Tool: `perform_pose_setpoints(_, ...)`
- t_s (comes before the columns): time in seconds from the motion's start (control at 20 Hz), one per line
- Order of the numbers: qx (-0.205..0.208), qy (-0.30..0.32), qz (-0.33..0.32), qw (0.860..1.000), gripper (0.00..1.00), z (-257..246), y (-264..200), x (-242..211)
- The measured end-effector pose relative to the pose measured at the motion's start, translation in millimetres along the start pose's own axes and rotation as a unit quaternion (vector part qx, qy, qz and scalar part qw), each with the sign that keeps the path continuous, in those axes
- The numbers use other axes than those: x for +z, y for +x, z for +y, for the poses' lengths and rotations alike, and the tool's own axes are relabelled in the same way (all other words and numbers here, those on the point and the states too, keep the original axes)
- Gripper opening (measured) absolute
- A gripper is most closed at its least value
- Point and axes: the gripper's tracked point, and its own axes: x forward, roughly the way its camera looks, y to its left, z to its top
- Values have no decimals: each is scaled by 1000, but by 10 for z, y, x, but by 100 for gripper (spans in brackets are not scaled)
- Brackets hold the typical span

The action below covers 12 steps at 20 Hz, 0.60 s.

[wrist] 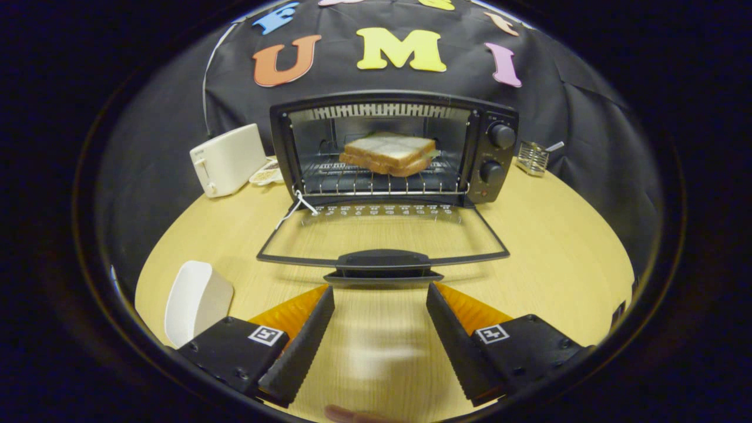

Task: Open the toaster oven, put the food inside, and close the toaster oven door.

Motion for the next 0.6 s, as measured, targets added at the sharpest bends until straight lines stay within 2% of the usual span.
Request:
perform_pose_setpoints(0.25, -19, 3, 20, 1000, 100, -75, 268, -76)
perform_pose_setpoints(0.6, -19, 7, 1, 1000, 100, -77, 114, 35)
